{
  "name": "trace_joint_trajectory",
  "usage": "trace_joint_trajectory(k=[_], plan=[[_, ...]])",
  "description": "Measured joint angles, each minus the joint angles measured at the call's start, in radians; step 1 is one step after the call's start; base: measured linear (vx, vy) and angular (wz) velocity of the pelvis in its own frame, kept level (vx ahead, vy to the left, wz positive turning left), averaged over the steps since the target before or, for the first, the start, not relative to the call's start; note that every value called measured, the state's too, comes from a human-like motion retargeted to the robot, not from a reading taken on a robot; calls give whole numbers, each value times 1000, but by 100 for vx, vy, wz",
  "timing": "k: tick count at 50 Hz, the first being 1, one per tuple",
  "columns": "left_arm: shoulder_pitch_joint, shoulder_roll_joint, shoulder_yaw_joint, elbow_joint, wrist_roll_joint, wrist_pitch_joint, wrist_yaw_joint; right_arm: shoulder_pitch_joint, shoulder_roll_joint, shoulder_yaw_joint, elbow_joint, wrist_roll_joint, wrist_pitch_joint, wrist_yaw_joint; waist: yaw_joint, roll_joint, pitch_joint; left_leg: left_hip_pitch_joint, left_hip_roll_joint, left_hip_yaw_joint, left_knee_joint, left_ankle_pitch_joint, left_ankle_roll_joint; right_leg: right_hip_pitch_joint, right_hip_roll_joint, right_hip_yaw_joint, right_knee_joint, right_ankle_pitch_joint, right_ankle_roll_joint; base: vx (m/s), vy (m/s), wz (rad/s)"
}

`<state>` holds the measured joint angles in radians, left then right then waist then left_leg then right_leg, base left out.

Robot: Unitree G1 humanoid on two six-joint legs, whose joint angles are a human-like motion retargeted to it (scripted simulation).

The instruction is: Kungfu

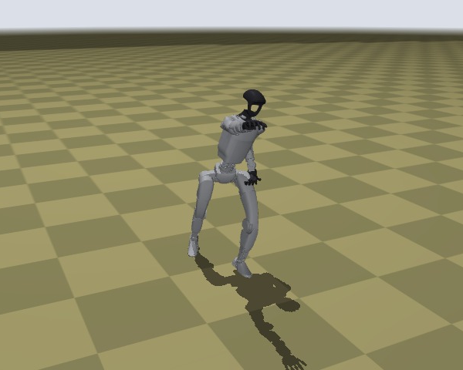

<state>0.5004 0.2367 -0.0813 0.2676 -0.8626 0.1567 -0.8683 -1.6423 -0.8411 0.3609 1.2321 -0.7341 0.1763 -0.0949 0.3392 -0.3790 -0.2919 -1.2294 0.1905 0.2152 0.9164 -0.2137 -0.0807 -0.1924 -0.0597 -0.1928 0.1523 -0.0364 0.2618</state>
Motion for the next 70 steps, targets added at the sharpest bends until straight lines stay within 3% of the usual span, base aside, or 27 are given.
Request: trace_joint_trajectory(k=[2, 3, 5, 8, 10, 15, 20, 23, 25, 30, 33, 35, 41, 46, 50, 52, 55, 57, 58, 59, 61, 62, 63, 65, 66, 68, 70], plan=[[67, -69, 23, -2, -43, -14, 108, -123, 8, 65, 192, -102, 168, 187, 40, -15, 38, -42, -3, 2, 41, -12, 42, 1, -22, -50, -24, -135, 0, -16, -26, 9], [73, -102, 17, -16, -30, -36, 130, -150, -1, 60, 192, -103, 147, 188, 77, -14, 62, -70, 12, -5, 57, -11, 62, -4, -30, -113, -33, -178, 0, -38, -25, -2], [54, -140, -4, -35, 27, -56, 128, -156, -55, 53, 101, -29, 29, 65, 118, -9, 125, -95, 11, -11, 79, -3, 85, 4, -13, -140, -31, -237, 0, -31, -36, 59], [44, -110, 17, -34, 39, -21, 80, -63, -31, 9, 35, -57, -258, -150, 52, 21, 112, -97, -6, -47, 82, 23, 77, 15, 64, -48, -4, -251, 0, 22, -22, 106], [48, -93, 37, -45, 47, -4, 67, -19, 5, -4, 51, -70, -286, -170, 17, 36, 79, -99, -4, -54, 69, 35, 74, 14, 70, -62, -9, -221, 0, 20, 5, 26], [29, -44, 95, -85, 92, 0, 65, 40, 25, -31, 30, 19, -172, -154, -8, 43, 70, -72, -5, -16, 25, 56, 95, 21, 64, -74, -38, -81, 0, 21, 0, 14], [-170, 37, 225, 22, 194, -10, 251, 151, 44, -80, -73, 134, -264, -248, -21, 40, 47, 38, -7, 25, -65, 20, 85, 11, 8, -121, -11, 216, 0, 38, 15, -21], [-409, 122, 219, 238, 378, -126, 443, 224, 114, -104, -153, 239, -365, -216, -42, 70, 32, 174, -60, 5, -191, 20, 55, -22, -45, -58, 112, 410, 0, 40, 45, -15], [-606, 169, 149, 403, 505, -196, 554, 267, 154, -93, -238, 363, -474, -149, -91, 109, 40, 299, -147, -12, -314, 46, 62, -62, -65, 4, 260, 443, 0, 40, 41, 89], [-1158, 162, -32, 721, 573, -341, 660, 368, 305, -54, -643, 845, -673, -64, -216, 251, -9, 461, -82, -110, -450, 79, -3, -276, 235, 114, 493, 117, 0, 48, -8, 48], [-1414, 0, 14, 783, 701, -475, 729, 383, 370, 8, -909, 1021, -685, -51, -269, 303, -6, 610, -128, -97, -574, 97, 36, -402, 217, 135, 518, 31, 0, 44, 33, 54], [-1555, -99, 23, 763, 733, -541, 788, 362, 389, 57, -1076, 1139, -687, 8, -299, 336, 17, 707, -167, -94, -647, 105, 62, -498, 177, 123, 520, 5, -48, 42, 38, 56], [-1810, -162, -56, 444, 504, -678, 733, 258, 398, 170, -1382, 1220, -629, 164, -375, 410, 52, 915, -238, -94, -754, 78, 81, -721, 212, 171, 322, 61, -213, 67, 14, 30], [-1904, -192, -107, 297, 656, -709, 844, 238, 356, 160, -1371, 1208, -599, 177, -446, 441, 52, 1059, -279, -171, -794, 46, 90, -831, 152, 147, 125, 147, -273, 80, -18, 95], [-1875, -172, -124, 320, 828, -728, 1018, 277, 371, 168, -1333, 1295, -602, 191, -495, 492, 28, 1133, -268, -229, -773, 50, 67, -857, 112, 132, 40, 122, -420, 100, -35, 96], [-1802, -201, -110, 392, 841, -721, 1013, 326, 371, 155, -1319, 1264, -610, 179, -533, 523, 8, 1174, -249, -235, -749, 90, 32, -815, 97, 131, 44, 128, -456, 109, -38, 125], [-1650, -236, -99, 570, 809, -690, 867, 462, 373, 144, -1275, 1124, -603, 141, -586, 539, -3, 1260, -230, -231, -676, 250, -88, -649, 67, 94, 85, 242, -485, 125, -49, 135], [-1529, -238, -74, 739, 857, -649, 720, 628, 405, 121, -1214, 1017, -602, 143, -599, 513, -89, 1229, -288, -109, -592, 505, -181, -647, -38, 77, 125, 171, -440, 97, 1, 115], [-1460, -241, -52, 833, 925, -632, 645, 738, 420, 88, -1171, 967, -614, 162, -595, 487, -154, 1148, -338, 17, -484, 612, -181, -738, -67, 233, 193, 139, -384, 90, 23, 98], [-1393, -228, -35, 933, 1005, -611, 613, 848, 448, 54, -1106, 921, -626, 185, -599, 472, -167, 1081, -300, 139, -297, 684, -181, -756, -88, 273, 243, 101, -361, 90, 13, 71], [-1258, -155, -34, 1129, 1148, -542, 619, 1040, 521, 6, -920, 828, -620, 215, -579, 448, -116, 958, -161, 303, 107, 737, -181, -670, -92, 198, 311, 13, -369, 87, -31, -91], [-1189, -106, -39, 1223, 1218, -492, 630, 1119, 555, -13, -806, 774, -585, 221, -560, 425, -86, 884, -145, 312, 243, 737, -181, -603, -87, 166, 311, -15, -382, 81, -64, -165], [-1115, -60, -26, 1321, 1314, -434, 630, 1196, 577, -41, -688, 714, -511, 226, -557, 384, -69, 783, -214, 250, 296, 737, -181, -534, -100, 181, 261, -5, -393, 83, -76, -129], [-909, -11, 52, 1432, 1533, -236, 648, 1357, 625, -152, -451, 509, -274, 228, -521, 356, -55, 571, -223, 174, 421, 652, -181, -446, -37, 227, 186, 8, -412, 91, -82, -146], [-777, -5, 76, 1432, 1564, -182, 645, 1432, 640, -226, -345, 358, -156, 211, -486, 353, -47, 469, -192, 150, 444, 606, -181, -406, 2, 226, 151, 18, -426, 82, -71, -198], [-545, 25, 92, 1432, 1574, -158, 591, 1556, 636, -334, -165, 89, 44, 236, -417, 370, -16, 290, -28, 154, 442, 521, -97, -327, 91, 182, 88, 27, -452, 71, -57, -206], [-369, 36, 79, 1432, 1568, -197, 516, 1652, 578, -378, -37, -108, 132, 369, -349, 368, 19, 134, 95, 207, 290, 506, 23, -280, 128, 140, 61, 19, -445, 55, -23, -187]])
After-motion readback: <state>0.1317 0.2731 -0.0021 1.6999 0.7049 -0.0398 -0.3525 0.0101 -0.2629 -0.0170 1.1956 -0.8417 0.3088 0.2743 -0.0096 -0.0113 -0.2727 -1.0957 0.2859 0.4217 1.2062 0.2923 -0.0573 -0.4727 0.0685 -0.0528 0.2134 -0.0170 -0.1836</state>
